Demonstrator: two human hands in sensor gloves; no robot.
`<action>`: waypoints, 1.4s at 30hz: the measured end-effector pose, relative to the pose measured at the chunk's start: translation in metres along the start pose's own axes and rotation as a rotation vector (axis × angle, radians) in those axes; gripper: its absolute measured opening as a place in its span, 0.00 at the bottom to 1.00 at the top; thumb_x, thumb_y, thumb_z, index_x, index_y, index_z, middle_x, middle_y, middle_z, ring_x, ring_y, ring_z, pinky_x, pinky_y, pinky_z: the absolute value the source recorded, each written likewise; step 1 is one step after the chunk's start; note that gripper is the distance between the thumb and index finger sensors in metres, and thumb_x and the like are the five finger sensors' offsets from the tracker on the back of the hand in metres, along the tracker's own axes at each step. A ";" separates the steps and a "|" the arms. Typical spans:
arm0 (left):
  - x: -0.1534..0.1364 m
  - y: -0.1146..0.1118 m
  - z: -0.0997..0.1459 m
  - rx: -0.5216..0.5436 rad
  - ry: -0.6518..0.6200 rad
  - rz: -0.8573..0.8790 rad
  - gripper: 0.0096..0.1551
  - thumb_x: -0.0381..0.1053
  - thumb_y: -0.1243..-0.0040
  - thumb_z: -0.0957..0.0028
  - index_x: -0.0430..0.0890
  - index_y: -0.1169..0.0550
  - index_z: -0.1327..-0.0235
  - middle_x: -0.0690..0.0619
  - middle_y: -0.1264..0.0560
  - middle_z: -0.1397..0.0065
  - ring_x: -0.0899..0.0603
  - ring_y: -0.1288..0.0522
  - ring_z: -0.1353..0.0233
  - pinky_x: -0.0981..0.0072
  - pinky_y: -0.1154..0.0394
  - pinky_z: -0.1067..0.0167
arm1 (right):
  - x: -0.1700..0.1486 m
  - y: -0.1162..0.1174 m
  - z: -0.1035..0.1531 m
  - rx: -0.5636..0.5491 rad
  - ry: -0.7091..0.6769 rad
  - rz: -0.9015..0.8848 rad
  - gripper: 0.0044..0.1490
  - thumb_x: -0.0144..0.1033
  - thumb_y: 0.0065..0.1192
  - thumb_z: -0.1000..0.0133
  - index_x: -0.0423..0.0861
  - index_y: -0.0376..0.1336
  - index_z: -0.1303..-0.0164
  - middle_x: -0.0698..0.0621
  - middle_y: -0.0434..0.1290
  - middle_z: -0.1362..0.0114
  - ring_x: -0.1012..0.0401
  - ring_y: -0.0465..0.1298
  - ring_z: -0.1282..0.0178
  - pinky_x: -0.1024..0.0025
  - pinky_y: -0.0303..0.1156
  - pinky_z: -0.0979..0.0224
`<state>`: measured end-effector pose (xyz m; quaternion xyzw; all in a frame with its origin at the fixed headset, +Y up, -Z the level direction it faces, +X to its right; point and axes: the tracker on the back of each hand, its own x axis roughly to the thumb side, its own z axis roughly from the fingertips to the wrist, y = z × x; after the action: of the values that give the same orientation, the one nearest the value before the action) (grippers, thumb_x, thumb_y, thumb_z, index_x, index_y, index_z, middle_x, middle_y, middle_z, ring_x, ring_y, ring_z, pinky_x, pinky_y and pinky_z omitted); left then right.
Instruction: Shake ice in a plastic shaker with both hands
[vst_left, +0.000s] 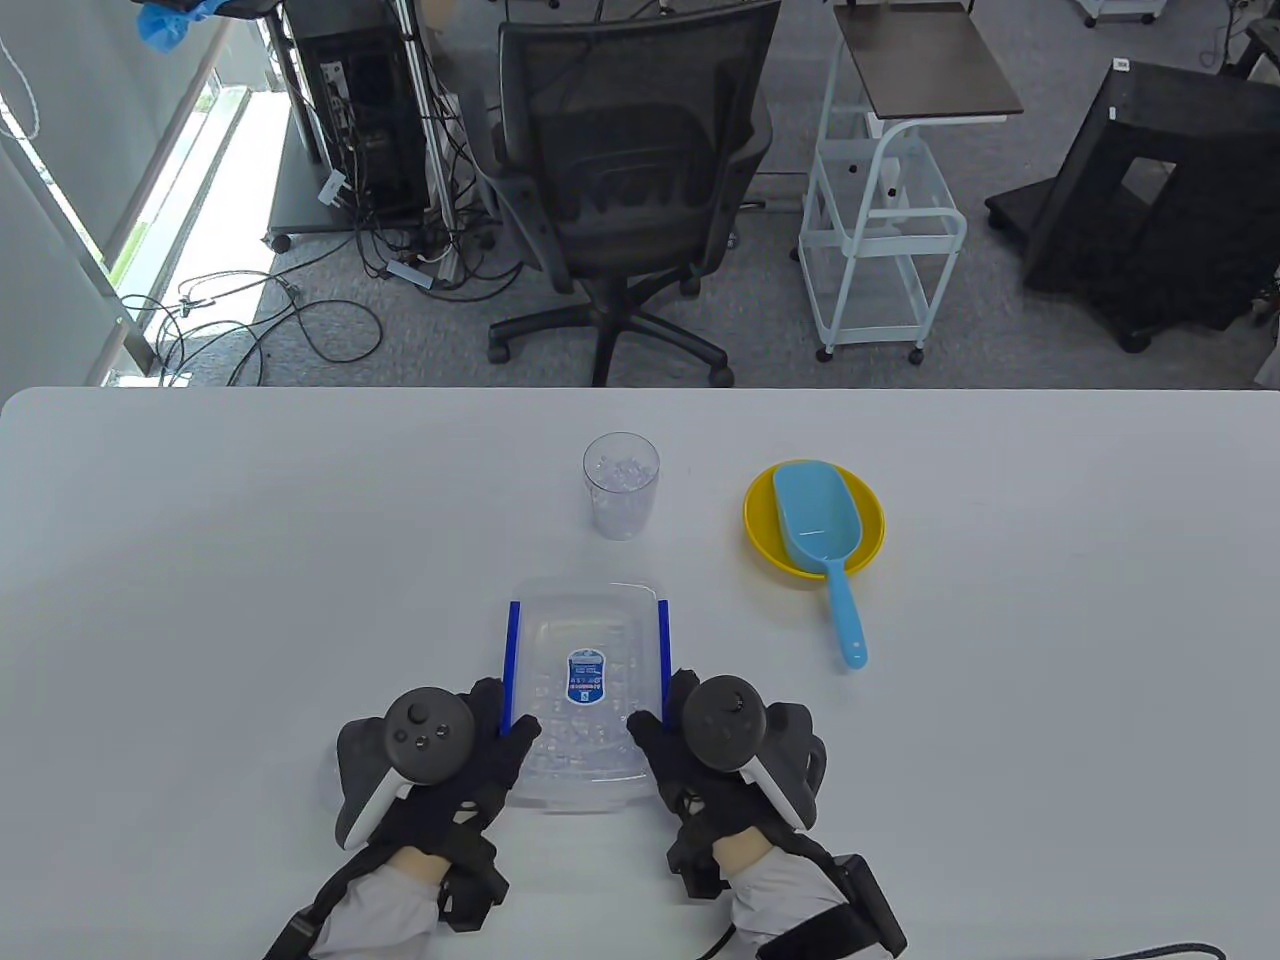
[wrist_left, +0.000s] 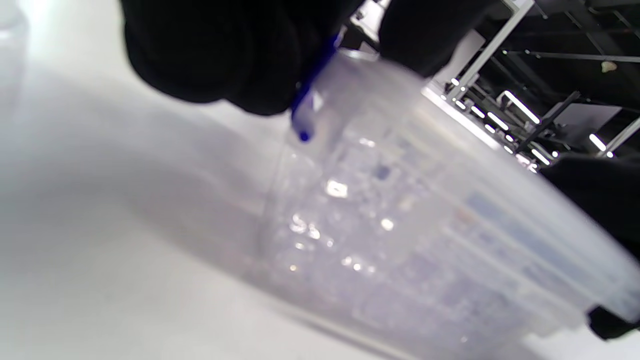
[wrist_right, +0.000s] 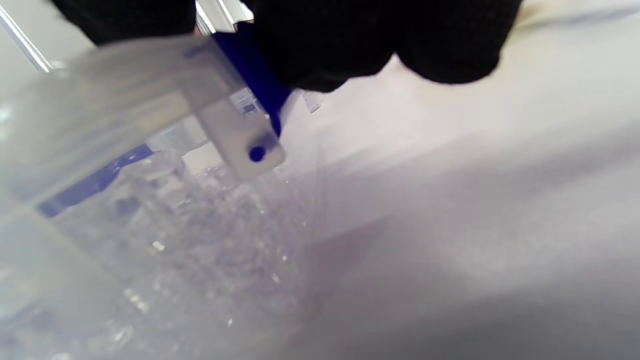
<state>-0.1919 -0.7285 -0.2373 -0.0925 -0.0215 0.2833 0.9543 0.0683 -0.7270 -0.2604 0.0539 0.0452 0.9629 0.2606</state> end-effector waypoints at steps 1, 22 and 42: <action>-0.001 0.000 0.000 0.001 -0.003 -0.006 0.40 0.55 0.43 0.28 0.28 0.36 0.18 0.30 0.28 0.32 0.39 0.20 0.45 0.55 0.17 0.50 | 0.000 0.001 0.000 0.004 -0.001 -0.001 0.45 0.50 0.65 0.45 0.29 0.58 0.31 0.38 0.73 0.45 0.58 0.75 0.59 0.53 0.76 0.48; -0.037 0.046 0.017 0.117 -0.148 0.389 0.41 0.59 0.48 0.26 0.35 0.40 0.12 0.28 0.37 0.17 0.25 0.34 0.23 0.24 0.35 0.32 | -0.011 -0.046 -0.045 -0.064 0.023 -0.278 0.54 0.52 0.70 0.48 0.36 0.49 0.22 0.30 0.58 0.23 0.36 0.67 0.31 0.34 0.65 0.33; -0.035 0.042 0.015 0.118 -0.163 0.364 0.39 0.58 0.51 0.26 0.34 0.39 0.13 0.27 0.36 0.18 0.25 0.32 0.25 0.24 0.34 0.33 | 0.058 -0.036 -0.243 0.186 0.209 0.257 0.74 0.65 0.69 0.52 0.44 0.27 0.21 0.38 0.29 0.14 0.33 0.37 0.16 0.24 0.44 0.23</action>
<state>-0.2454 -0.7109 -0.2297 -0.0154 -0.0651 0.4582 0.8863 0.0051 -0.6813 -0.5008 -0.0173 0.1538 0.9802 0.1232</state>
